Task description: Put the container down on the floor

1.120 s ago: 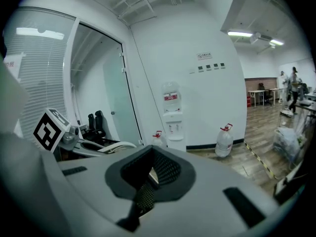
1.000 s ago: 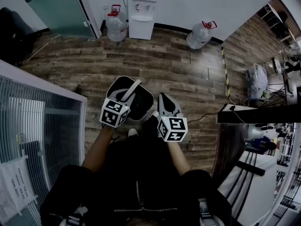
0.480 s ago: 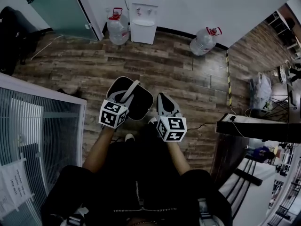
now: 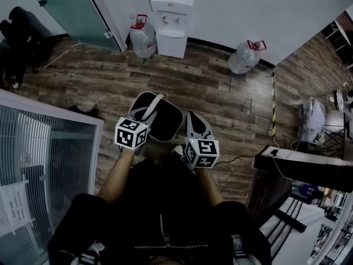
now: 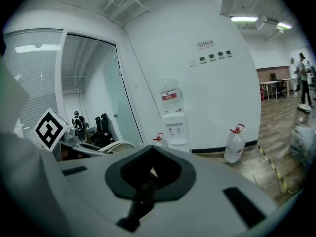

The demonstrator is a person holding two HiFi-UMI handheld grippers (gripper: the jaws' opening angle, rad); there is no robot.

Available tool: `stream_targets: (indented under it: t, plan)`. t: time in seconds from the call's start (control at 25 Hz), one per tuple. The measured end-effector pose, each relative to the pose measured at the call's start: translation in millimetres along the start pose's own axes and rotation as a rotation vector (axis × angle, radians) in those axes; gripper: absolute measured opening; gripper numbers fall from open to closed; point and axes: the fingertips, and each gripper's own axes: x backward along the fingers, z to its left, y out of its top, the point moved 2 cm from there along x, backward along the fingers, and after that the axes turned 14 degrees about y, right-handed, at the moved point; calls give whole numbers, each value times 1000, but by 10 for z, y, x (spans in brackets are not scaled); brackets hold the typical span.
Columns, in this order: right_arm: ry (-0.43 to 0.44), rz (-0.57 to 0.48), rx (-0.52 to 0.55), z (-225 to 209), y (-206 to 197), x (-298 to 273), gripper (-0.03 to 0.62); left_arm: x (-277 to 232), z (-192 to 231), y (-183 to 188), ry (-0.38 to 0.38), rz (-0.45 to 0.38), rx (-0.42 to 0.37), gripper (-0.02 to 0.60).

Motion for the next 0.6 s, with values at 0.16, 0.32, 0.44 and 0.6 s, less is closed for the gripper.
stream_targets:
  t: [0.16,0.32,0.44,0.6]
  plan:
    - [3,-4,-13,-186,18,47,9,-78,-92,65,4,9,30,71]
    - [-9,-3,-38,-342,23,80,9,-197,-171,141,-7,24,44,71]
    - [-21,-2,-50,-452,9,121,9,-304,-250,193,-17,29,40,71]
    - [-45,-1,-62,-615,10,140,9,-452,-328,262,-36,33,35,71]
